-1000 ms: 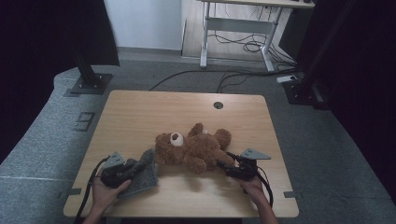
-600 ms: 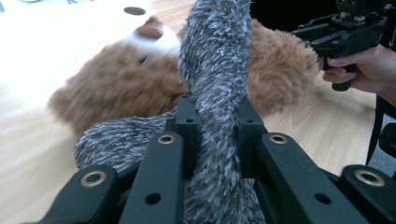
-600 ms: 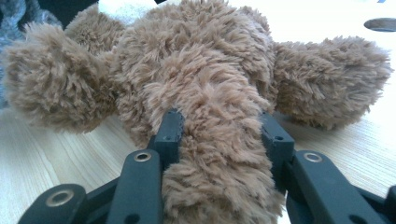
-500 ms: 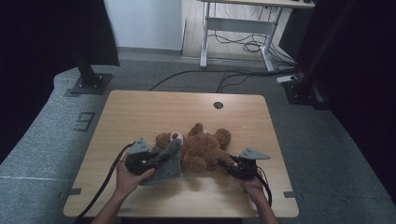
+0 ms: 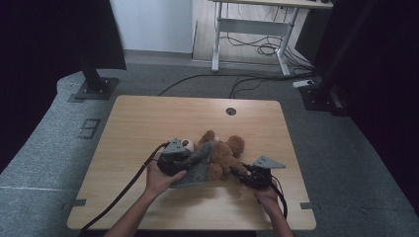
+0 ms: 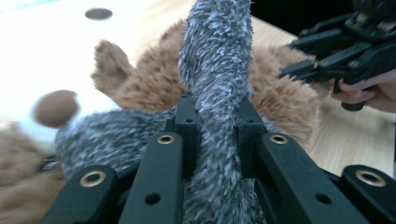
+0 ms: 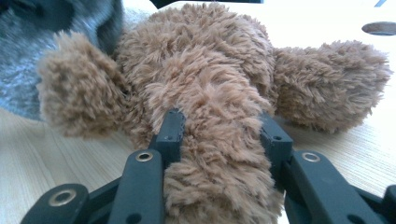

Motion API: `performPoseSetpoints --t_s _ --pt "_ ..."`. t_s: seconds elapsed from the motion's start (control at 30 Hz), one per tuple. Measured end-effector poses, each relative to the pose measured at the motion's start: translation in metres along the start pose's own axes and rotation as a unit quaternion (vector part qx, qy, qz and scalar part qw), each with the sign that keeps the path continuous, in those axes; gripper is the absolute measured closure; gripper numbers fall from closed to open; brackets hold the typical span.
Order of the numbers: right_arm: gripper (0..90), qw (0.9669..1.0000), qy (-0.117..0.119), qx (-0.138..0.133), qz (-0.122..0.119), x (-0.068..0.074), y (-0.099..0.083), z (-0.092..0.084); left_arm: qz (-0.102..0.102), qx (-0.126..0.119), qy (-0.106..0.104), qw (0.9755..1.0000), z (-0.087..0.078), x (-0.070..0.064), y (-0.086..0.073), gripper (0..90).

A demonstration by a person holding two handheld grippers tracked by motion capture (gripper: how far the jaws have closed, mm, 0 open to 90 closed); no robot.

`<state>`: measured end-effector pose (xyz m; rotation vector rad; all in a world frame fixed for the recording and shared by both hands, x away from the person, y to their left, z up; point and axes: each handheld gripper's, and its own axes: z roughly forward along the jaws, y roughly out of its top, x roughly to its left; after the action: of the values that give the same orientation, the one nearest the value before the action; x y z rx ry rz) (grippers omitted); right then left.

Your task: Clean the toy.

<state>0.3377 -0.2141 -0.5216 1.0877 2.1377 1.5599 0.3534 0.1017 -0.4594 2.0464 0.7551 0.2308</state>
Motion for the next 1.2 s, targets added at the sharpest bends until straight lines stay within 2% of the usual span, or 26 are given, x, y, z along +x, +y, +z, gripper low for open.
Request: performPoseSetpoints --t_s 0.03,0.13,0.2,0.23,0.33,0.43,0.47,0.5,0.6,0.63,0.67,0.7,0.73,0.77,0.8,0.9,1.0,1.03,1.07,1.1,1.13,1.17,1.2 --pt "61.5 1.0 -0.003 0.002 -0.001 0.0 0.0 0.0 0.011 0.018 0.015 0.9997 0.004 0.002 -0.006 76.5" --pt "62.1 1.0 -0.003 0.003 -0.002 0.0 0.0 0.0 0.003 0.015 0.01 0.9998 0.002 0.007 -0.013 76.6" --pt "62.5 1.0 0.0 0.002 0.0 0.0 0.0 -0.001 0.0 0.008 0.016 0.9998 -0.005 0.012 -0.019 76.7" --pt "62.8 1.0 0.001 0.004 -0.005 0.0 0.0 0.0 -0.004 0.002 0.025 0.9997 -0.013 0.017 -0.024 76.8" --pt "62.9 0.9999 0.001 0.003 -0.012 0.001 0.0 0.001 -0.011 -0.003 0.033 0.9994 -0.021 0.023 -0.029 77.0" --pt "63.1 0.9997 0.0 0.003 -0.024 0.001 0.0 0.002 -0.014 -0.004 0.056 0.9983 -0.035 0.03 -0.038 77.1" --pt "63.2 0.9997 0.001 0.001 -0.025 0.0 0.0 0.002 -0.019 -0.009 0.068 0.9975 -0.044 0.033 -0.04 77.1" --pt "63.3 0.9997 0.001 -0.001 -0.023 0.0 0.0 0.003 -0.02 -0.013 0.07 0.9972 -0.048 0.034 -0.038 77.0" --pt "63.6 0.9998 0.004 -0.004 -0.017 -0.003 0.0 0.004 -0.022 -0.025 0.063 0.9975 -0.051 0.032 -0.031 76.9" --pt "63.8 0.9998 0.007 -0.007 -0.015 -0.004 0.0 0.005 -0.015 -0.031 0.052 0.9981 -0.046 0.025 -0.019 76.9" --pt "63.9 0.9998 0.007 -0.008 -0.015 -0.003 0.0 0.005 -0.015 -0.031 0.052 0.9981 -0.046 0.025 -0.019 76.9" --pt "63.9 0.9998 0.006 -0.007 -0.017 -0.003 0.001 0.005 0.0 -0.028 0.044 0.9987 -0.037 0.016 -0.005 76.8" --pt "63.9 0.9998 0.006 -0.007 -0.017 -0.003 0.001 0.005 0.0 -0.028 0.044 0.9987 -0.037 0.016 -0.005 76.8" --pt "63.9 0.9998 0.005 -0.007 -0.017 -0.002 0.0 0.005 0.011 -0.022 0.034 0.9991 -0.024 0.008 0.008 76.8" --pt "63.9 0.9998 0.005 -0.007 -0.017 -0.002 0.0 0.005 0.011 -0.022 0.034 0.9991 -0.024 0.008 0.008 76.8" --pt "63.9 0.9998 0.005 -0.007 -0.018 -0.003 0.0 0.005 0.012 -0.018 0.016 0.9996 -0.009 -0.001 0.02 76.8" --pt "63.9 0.9998 0.006 -0.008 -0.018 -0.003 0.0 0.005 0.024 -0.017 -0.002 0.9996 0.002 -0.013 0.03 76.7" --pt "63.8 0.9998 0.006 -0.008 -0.019 -0.003 0.0 0.006 0.031 -0.018 -0.011 0.9993 0.008 -0.023 0.035 76.6" --pt "63.8 0.9998 0.005 -0.008 -0.019 -0.003 0.0 0.006 0.031 -0.018 -0.011 0.9993 0.008 -0.023 0.035 76.6" --pt "63.8 0.9997 0.004 -0.008 -0.021 -0.003 0.001 0.006 0.038 -0.012 -0.014 0.9991 0.017 -0.031 0.038 76.6" --pt "63.8 0.9997 0.004 -0.008 -0.021 -0.003 0.001 0.006 0.038 -0.012 -0.014 0.9991 0.017 -0.031 0.038 76.6" --pt "63.9 0.9997 0.002 -0.01 -0.022 -0.003 0.001 0.006 0.039 0.003 -0.023 0.999 0.029 -0.035 0.039 76.6" --pt "63.9 0.9997 0.002 -0.01 -0.022 -0.003 0.001 0.006 0.039 0.003 -0.023 0.999 0.029 -0.035 0.039 76.6"
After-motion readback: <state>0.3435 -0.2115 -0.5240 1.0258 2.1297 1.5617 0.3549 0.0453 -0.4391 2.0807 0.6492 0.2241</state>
